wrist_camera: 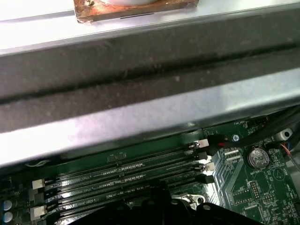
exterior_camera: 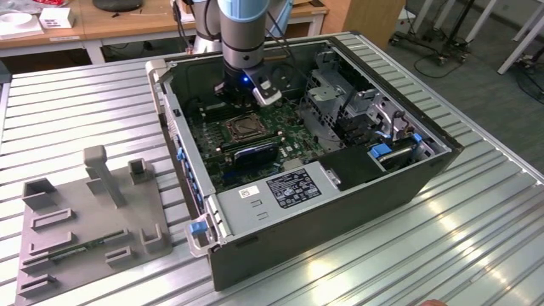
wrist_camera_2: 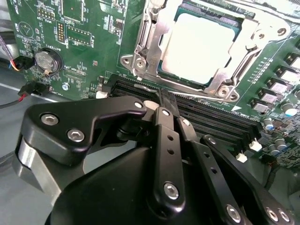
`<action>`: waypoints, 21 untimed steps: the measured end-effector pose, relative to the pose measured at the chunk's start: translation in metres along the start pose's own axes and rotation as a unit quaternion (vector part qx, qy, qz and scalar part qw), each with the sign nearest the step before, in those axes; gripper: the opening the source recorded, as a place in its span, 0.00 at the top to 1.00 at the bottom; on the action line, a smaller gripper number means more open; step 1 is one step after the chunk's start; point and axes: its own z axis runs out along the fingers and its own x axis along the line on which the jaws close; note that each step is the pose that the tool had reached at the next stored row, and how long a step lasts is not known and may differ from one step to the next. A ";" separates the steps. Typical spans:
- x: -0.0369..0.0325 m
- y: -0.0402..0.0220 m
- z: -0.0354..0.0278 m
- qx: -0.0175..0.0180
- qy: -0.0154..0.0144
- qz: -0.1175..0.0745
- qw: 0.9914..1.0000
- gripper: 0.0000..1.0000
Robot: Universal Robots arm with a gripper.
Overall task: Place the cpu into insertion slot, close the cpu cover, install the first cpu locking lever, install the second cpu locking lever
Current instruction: 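Install the first cpu locking lever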
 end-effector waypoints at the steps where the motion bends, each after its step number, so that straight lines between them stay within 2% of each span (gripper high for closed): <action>1: -0.0001 -0.0004 0.0000 0.000 0.000 0.000 1.000 0.89; 11: -0.0004 -0.0015 0.0000 0.001 0.000 0.000 1.000 0.89; 21: 0.0003 0.0018 -0.0010 0.001 -0.001 0.002 1.000 0.89</action>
